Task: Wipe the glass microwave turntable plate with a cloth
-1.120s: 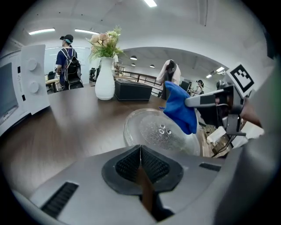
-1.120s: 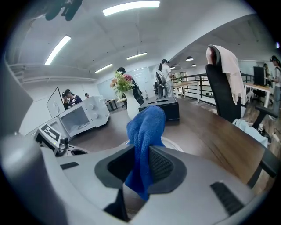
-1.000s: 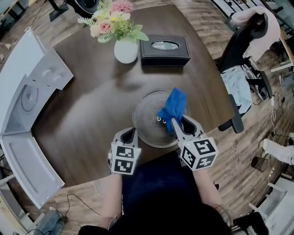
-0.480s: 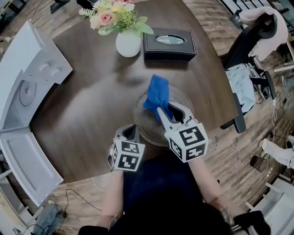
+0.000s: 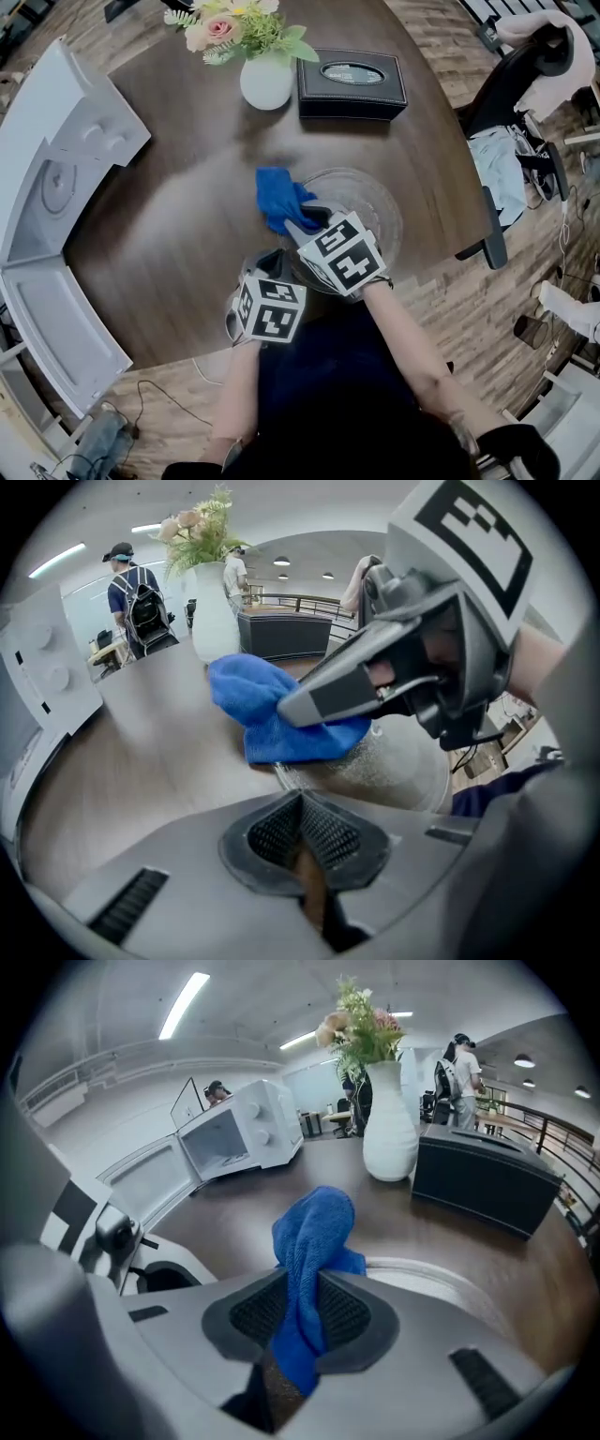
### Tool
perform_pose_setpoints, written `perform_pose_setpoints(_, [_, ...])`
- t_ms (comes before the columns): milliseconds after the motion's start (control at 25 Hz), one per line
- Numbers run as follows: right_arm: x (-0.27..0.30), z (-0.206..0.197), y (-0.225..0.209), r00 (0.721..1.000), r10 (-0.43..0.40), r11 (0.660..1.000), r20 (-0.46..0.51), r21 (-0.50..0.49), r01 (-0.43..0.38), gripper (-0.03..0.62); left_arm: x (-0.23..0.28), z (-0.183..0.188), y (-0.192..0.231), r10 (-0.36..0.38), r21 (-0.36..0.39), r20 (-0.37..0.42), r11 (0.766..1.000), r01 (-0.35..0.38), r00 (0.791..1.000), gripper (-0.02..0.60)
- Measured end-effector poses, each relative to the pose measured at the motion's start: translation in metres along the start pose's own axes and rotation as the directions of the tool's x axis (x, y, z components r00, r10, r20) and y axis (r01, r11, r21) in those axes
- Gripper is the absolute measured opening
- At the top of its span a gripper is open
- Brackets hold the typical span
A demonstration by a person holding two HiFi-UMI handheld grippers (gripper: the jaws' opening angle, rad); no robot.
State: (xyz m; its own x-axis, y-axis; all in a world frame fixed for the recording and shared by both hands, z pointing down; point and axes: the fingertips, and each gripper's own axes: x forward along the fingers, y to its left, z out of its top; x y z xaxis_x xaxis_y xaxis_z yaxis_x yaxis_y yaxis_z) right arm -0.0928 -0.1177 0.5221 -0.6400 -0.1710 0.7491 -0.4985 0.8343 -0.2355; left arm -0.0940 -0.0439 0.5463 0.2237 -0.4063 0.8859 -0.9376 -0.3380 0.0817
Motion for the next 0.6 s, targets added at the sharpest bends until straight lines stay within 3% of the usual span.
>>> perform_pose_setpoints(200, [0.014, -0.010, 0.000, 0.999, -0.001, 1.000, -0.038, -0.003, 0.001, 0.077, 0.000, -0.001, 0.001, -0.033, -0.030, 0.000, 0.999, 0.033, 0.999, 0.002])
perform_pose_setpoints(600, [0.009, -0.014, -0.011, 0.999, -0.050, 0.998, -0.022, 0.047, 0.051, 0.075, 0.001, 0.002, -0.001, -0.061, -0.050, 0.029, 0.997, 0.062, 0.998, 0.002])
